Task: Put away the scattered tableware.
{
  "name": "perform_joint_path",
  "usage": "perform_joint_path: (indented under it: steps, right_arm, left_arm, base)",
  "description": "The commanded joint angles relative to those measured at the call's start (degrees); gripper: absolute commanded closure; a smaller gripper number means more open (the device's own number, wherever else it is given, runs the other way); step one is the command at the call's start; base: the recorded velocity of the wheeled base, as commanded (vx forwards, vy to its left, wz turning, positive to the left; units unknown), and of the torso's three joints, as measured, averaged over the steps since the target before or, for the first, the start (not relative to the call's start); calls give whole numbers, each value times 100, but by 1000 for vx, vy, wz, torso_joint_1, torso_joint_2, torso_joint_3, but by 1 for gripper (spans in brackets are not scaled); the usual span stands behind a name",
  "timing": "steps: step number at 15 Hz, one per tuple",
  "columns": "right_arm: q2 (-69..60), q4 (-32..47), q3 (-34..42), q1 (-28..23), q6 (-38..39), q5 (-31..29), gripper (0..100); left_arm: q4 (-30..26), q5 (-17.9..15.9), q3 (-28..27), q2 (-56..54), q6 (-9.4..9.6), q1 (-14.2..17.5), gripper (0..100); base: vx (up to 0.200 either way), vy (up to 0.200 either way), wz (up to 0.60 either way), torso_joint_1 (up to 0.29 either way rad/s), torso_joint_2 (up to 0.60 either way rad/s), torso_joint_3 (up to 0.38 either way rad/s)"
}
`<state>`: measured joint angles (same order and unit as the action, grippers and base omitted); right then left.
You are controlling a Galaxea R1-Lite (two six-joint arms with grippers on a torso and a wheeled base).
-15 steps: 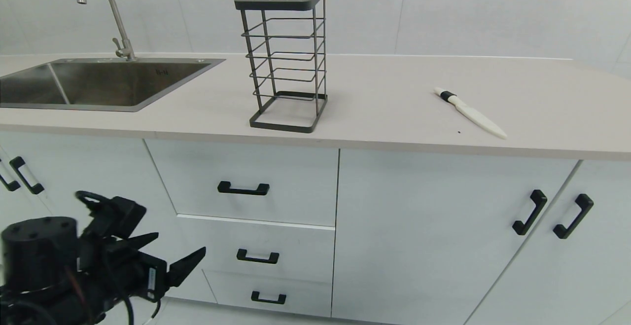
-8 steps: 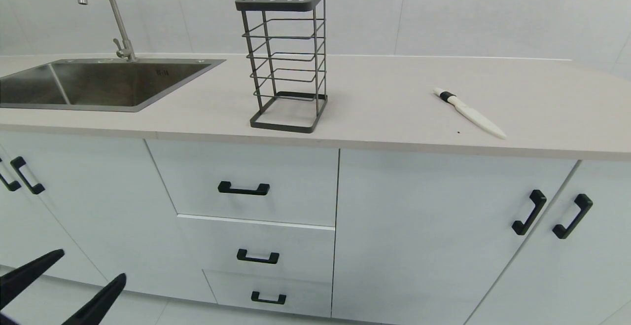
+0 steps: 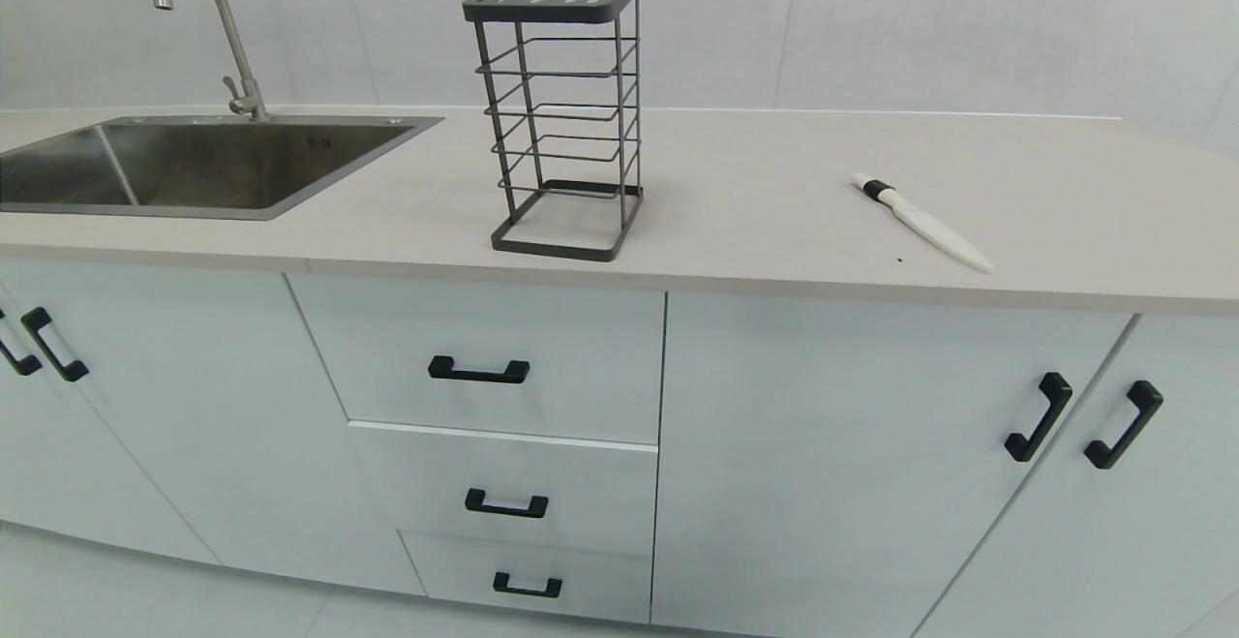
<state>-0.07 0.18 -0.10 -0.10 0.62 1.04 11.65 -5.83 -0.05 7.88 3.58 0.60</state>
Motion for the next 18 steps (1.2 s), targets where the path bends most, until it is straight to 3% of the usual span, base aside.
perform_joint_path:
  steps: [1,3,4,5,11,14,18]
  right_arm:
    - [7,-1,1,1,-1,2,0]
    - [7,-1,1,1,-1,2,0]
    - [7,-1,1,1,-1,2,0]
    - [7,-1,1,1,-1,2,0]
    - [7,-1,1,1,-1,2,0]
    - [7,-1,1,1,-1,2,0]
    - [7,-1,1,1,-1,2,0]
  left_arm:
    - [-93,3,5,-454,28,107,0]
    - [-506,3,5,-506,169,63,0]
    - [-1280,11,-21,-788,222,-69,0]
    - [-1148,3,5,-788,151,-69,0]
    - [-1121,11,5,-788,151,-69,0]
    - [-1157,73,5,-788,-297,-69,0]
    - [-1139,275,5,-788,-314,-69,0]
  base:
    - [0,0,0,0,0,0]
    - [0,0,0,0,0,0]
    - [0,0,0,0,0,0]
    - [0,0,0,0,0,0]
    - [0,0,0,0,0,0]
    - [0,0,0,0,0,0]
    - [50,0,0,-1,1,1]
